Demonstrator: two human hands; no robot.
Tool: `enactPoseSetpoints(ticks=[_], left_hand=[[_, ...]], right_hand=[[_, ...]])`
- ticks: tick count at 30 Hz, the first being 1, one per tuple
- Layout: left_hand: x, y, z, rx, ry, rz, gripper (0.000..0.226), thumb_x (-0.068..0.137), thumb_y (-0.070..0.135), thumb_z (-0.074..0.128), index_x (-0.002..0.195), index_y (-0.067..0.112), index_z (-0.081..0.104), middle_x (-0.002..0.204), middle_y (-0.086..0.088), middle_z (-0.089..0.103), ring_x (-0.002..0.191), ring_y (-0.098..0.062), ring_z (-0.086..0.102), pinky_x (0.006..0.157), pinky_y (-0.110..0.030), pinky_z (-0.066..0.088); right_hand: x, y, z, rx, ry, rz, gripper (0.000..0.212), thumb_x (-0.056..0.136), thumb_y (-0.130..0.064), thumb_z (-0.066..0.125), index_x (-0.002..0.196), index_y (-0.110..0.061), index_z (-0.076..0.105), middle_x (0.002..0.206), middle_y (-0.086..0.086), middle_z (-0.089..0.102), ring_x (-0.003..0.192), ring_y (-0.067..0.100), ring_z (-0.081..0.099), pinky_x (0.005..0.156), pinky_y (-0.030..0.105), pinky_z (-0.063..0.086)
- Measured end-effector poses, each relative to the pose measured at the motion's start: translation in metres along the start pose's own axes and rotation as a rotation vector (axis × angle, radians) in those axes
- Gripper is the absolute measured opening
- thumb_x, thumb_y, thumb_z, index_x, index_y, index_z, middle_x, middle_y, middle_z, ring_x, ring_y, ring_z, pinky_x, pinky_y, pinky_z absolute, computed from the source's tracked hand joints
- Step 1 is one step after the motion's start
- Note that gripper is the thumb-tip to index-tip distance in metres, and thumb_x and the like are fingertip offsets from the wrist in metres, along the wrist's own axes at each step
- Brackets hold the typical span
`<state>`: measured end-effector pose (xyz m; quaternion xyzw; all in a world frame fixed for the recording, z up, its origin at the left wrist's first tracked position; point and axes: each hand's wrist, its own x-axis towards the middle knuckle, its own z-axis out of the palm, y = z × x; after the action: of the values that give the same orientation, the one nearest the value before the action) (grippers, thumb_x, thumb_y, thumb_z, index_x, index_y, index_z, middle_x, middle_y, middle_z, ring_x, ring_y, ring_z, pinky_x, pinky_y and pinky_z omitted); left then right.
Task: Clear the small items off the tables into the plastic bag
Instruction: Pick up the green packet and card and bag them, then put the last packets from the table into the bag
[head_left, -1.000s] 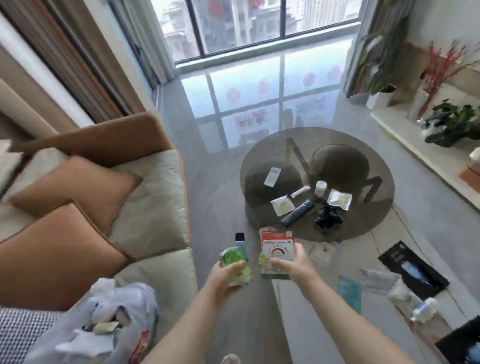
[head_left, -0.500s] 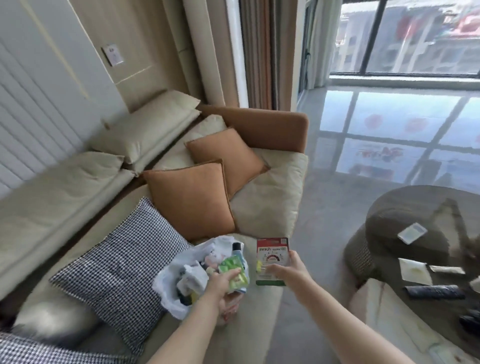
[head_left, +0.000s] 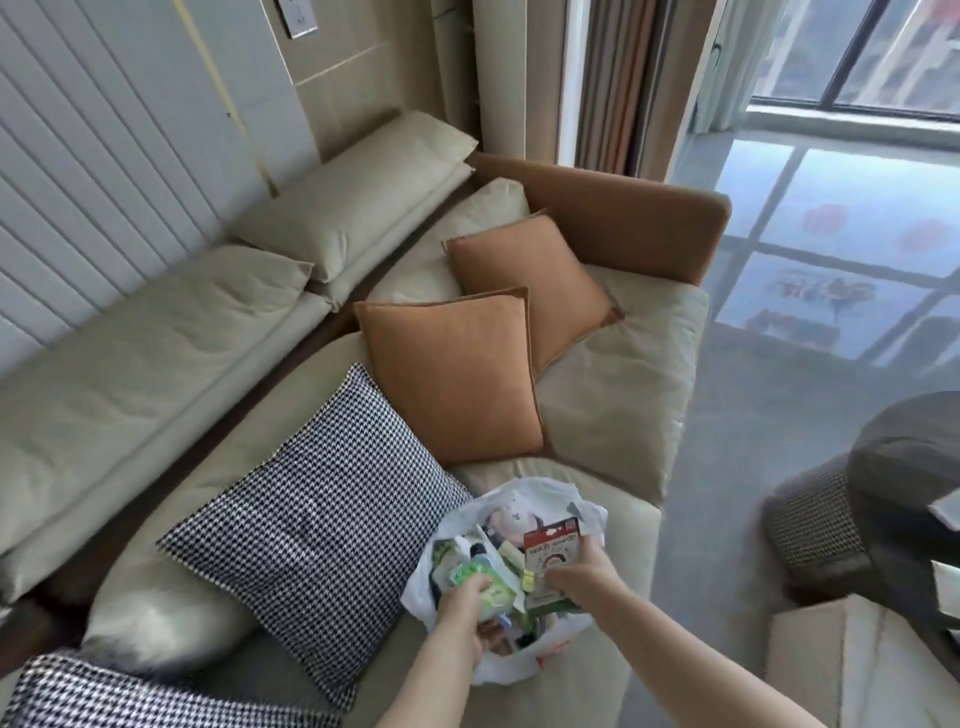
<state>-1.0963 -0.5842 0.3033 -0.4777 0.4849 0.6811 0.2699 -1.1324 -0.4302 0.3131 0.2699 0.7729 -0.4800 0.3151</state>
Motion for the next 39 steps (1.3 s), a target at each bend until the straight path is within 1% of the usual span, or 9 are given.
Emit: enactPoseSetpoints(ticks=[4,10,13,15,19,22,28,35,39], left_hand=[[0.02,0.011,-0.007,0.026,0.101,0.03,0.029,0.087,0.011,0.06,0.113,-0.002,0.058,0.092,-0.015,0.062,0.079,-0.028,0.06,0.07,-0.033,0.052],[0.039,0.022,-0.015,0.193,0.17,0.083,0.054,0.086,0.007,0.061,0.137,0.005,0.043,0.129,-0.018,0.053,0.117,-0.034,0.051,0.096,-0.041,0.041],[0.044,0.026,-0.016,0.209,0.119,0.082,0.048,0.087,0.001,0.058,0.134,0.004,0.047,0.11,-0.018,0.061,0.099,-0.031,0.059,0.09,-0.042,0.048],[0.039,0.029,-0.011,0.178,0.052,0.088,0.041,0.087,-0.002,0.057,0.127,0.004,0.053,0.088,-0.013,0.062,0.077,-0.023,0.059,0.073,-0.038,0.052],[0.02,0.028,0.01,0.297,-0.026,0.135,0.019,0.087,0.003,0.056,0.105,0.01,0.057,0.075,-0.006,0.059,0.061,-0.015,0.053,0.05,-0.024,0.039],[0.009,0.022,0.034,0.43,-0.109,0.186,0.017,0.088,0.008,0.058,0.104,0.013,0.056,0.077,-0.006,0.058,0.061,-0.013,0.052,0.049,-0.022,0.037],[-0.021,-0.01,0.104,0.762,-0.291,0.325,0.007,0.09,0.009,0.059,0.091,0.015,0.055,0.069,-0.003,0.053,0.053,-0.011,0.047,0.045,-0.018,0.037],[-0.06,-0.088,0.193,1.177,-0.414,0.486,0.024,0.09,0.013,0.057,0.114,0.007,0.056,0.081,-0.003,0.056,0.057,-0.009,0.048,0.038,-0.012,0.035],[-0.081,-0.14,0.235,1.384,-0.47,0.558,0.027,0.089,0.014,0.058,0.113,0.004,0.061,0.094,-0.012,0.065,0.064,-0.019,0.058,0.057,-0.023,0.044]], right_hand=[[0.017,-0.008,0.013,-0.201,0.068,-0.005,0.05,0.066,-0.015,0.064,0.111,-0.019,0.041,0.1,0.005,0.057,0.093,0.023,0.06,0.08,0.04,0.056],[0.03,-0.017,0.019,-0.265,0.0,-0.043,0.032,0.078,-0.01,0.059,0.109,-0.014,0.05,0.078,-0.001,0.051,0.068,0.014,0.051,0.052,0.022,0.042],[0.028,-0.013,0.013,-0.215,-0.019,-0.016,0.02,0.078,-0.007,0.059,0.096,-0.016,0.059,0.074,-0.001,0.055,0.065,0.014,0.053,0.056,0.025,0.045],[0.025,-0.01,0.005,-0.197,-0.022,-0.007,0.023,0.078,-0.008,0.061,0.1,-0.012,0.064,0.082,0.002,0.06,0.069,0.015,0.057,0.061,0.025,0.048],[0.011,-0.002,-0.016,-0.165,0.013,-0.019,0.026,0.078,-0.014,0.063,0.103,-0.011,0.068,0.093,0.007,0.067,0.069,0.01,0.057,0.06,0.02,0.047],[-0.004,0.01,-0.037,-0.157,0.062,-0.032,0.025,0.081,-0.019,0.064,0.104,-0.013,0.068,0.101,0.004,0.068,0.088,0.015,0.062,0.074,0.024,0.05],[-0.041,0.062,-0.099,-0.15,0.204,-0.061,0.023,0.084,-0.022,0.062,0.105,-0.018,0.07,0.109,0.001,0.069,0.099,0.014,0.063,0.069,0.016,0.04],[-0.097,0.151,-0.177,-0.121,0.364,0.004,0.024,0.084,-0.026,0.059,0.103,-0.016,0.071,0.108,0.001,0.07,0.102,0.015,0.062,0.077,0.019,0.044],[-0.13,0.216,-0.211,-0.059,0.445,0.077,0.026,0.087,-0.026,0.056,0.108,-0.016,0.069,0.114,0.002,0.068,0.109,0.018,0.06,0.088,0.023,0.045]])
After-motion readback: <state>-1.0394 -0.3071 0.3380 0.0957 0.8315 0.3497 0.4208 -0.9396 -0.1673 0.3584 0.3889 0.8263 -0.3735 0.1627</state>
